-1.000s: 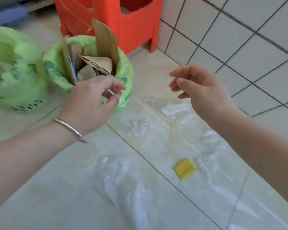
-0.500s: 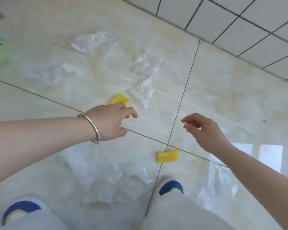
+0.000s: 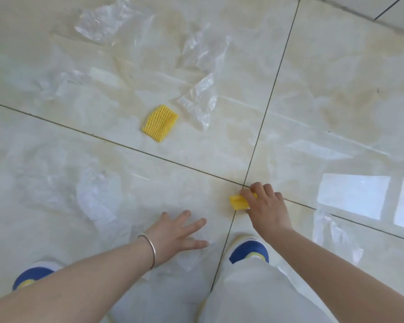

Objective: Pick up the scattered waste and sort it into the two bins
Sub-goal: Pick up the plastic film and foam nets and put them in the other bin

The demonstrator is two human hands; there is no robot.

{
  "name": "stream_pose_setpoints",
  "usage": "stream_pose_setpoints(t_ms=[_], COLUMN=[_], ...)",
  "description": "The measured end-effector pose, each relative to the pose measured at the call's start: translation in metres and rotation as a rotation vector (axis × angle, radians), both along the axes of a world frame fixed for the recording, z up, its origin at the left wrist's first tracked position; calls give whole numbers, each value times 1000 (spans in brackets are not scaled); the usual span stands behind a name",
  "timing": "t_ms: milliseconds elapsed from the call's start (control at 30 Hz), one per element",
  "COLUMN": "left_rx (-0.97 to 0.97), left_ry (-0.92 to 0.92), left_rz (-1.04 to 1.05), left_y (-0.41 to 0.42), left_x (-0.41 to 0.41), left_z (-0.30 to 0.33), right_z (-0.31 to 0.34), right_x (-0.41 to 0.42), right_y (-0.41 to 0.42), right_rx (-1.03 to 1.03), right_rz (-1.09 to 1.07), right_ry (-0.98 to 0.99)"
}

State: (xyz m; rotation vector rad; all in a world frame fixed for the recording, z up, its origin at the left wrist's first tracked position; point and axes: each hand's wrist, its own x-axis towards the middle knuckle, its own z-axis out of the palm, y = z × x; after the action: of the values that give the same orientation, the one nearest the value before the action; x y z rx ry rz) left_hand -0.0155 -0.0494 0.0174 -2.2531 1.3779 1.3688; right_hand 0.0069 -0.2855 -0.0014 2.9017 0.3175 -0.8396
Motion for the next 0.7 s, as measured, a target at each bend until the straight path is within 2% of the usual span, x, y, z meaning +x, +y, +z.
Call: stream_pose_setpoints(t_ms=[67, 133, 233, 300, 433, 567, 633, 700], left_rx=[-86, -173, -188, -301, -461, -463, -391, -320], left_ry=[-67, -120, -125, -222, -317, -353, -380, -408], left_rz=[28, 81, 81, 161, 575, 1180, 1367, 1437], left_y=[5, 9, 13, 9, 11, 28, 47, 70], left_x=[-7, -8, -4, 9, 51, 93, 110, 120], left_z=[-11, -21, -34, -33, -32, -6, 2, 5], right_z=[-6, -4, 7, 15, 25, 10, 1, -5], right_x=[4, 7, 8, -2, -47, -78, -81, -79], right_y=[0, -3, -18, -37, -68, -77, -74, -68], right_rx=[89, 210, 396, 401, 187, 111, 89, 51], right_rz=[-24, -143, -628, -893, -1279, -1584, -1628, -1606], right_ry=[-36, -73, -133, -159, -112, -11, 2, -40])
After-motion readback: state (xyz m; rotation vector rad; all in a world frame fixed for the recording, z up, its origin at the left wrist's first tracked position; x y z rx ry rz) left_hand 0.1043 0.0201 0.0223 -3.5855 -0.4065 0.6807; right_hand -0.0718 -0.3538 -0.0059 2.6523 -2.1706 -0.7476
